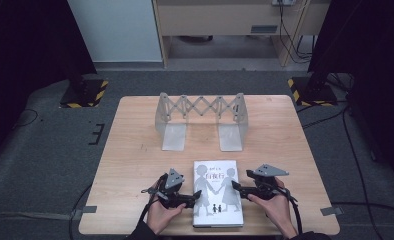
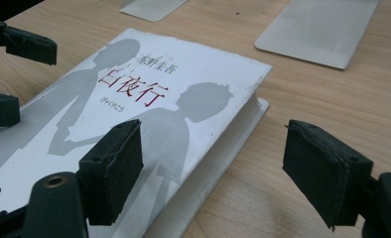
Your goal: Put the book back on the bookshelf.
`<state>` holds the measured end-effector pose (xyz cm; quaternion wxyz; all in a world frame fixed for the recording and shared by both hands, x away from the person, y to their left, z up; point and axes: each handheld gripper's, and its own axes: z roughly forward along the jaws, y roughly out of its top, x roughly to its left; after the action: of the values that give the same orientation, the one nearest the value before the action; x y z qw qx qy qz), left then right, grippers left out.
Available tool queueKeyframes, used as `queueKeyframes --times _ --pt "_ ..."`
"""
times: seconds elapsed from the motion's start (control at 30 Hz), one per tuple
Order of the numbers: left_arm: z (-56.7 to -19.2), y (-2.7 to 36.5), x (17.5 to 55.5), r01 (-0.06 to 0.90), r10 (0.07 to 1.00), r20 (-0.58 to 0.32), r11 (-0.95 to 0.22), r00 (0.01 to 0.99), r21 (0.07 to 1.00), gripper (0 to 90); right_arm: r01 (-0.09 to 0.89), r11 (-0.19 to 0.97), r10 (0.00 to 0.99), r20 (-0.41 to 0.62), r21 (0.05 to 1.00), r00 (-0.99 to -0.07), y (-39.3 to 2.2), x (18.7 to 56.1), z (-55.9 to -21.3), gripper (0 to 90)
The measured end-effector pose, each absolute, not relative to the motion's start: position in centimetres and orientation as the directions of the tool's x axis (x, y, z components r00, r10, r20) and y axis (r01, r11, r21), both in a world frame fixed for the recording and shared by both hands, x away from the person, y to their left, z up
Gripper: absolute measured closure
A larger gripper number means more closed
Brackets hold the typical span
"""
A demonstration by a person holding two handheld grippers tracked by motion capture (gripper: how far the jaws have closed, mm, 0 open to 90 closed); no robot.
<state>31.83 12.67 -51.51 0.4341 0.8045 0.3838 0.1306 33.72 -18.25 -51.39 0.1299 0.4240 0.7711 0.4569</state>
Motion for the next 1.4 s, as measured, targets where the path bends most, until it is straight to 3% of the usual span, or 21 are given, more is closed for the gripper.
queueKeyframes --times 0.3,0.9,1.4 --pt "-52.1 12.6 32.4 0.486 0.711 -0.130 -0.323 0.691 0.812 0.0 0.553 0.207 0.744 0.237 0.807 -0.624 -17.5 33.4 -52.1 23.2" --pt "-52.5 12.7 32.6 0.482 0.700 -0.150 -0.305 0.698 0.821 0.3 0.589 0.150 0.715 0.324 0.794 -0.619 -16.7 33.5 -52.9 22.5" --pt "-52.5 13.0 32.5 0.497 0.700 -0.186 -0.269 0.689 0.825 1.7 0.553 0.146 0.713 0.300 0.820 -0.634 -16.6 33.8 -51.8 25.3"
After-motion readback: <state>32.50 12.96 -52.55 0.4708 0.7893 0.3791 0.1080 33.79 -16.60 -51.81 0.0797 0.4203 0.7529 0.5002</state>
